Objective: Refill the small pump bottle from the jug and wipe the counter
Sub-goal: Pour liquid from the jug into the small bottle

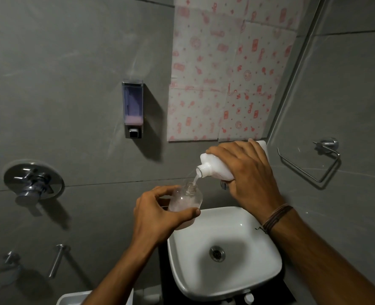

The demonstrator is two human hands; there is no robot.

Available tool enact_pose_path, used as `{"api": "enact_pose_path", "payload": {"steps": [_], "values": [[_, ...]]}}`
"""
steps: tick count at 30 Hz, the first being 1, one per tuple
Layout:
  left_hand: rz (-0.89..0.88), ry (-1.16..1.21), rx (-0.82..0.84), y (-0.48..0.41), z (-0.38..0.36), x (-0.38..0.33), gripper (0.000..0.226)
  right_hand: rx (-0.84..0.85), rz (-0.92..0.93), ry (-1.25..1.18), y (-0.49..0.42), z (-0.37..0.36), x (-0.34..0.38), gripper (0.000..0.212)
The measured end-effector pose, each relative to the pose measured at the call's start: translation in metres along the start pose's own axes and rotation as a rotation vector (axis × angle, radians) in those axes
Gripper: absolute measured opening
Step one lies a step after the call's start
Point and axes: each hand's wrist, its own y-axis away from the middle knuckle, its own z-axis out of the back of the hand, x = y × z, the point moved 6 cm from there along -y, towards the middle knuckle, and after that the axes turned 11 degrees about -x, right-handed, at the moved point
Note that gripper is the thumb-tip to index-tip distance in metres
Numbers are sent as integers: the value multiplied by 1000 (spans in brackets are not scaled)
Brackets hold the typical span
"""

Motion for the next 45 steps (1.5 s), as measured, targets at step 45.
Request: {"api": "enact_pose_path", "payload": {"steps": [45], "values": [[-9,-11,-7,7,1,3,57,-24,86,111,-1,15,-3,62]]}}
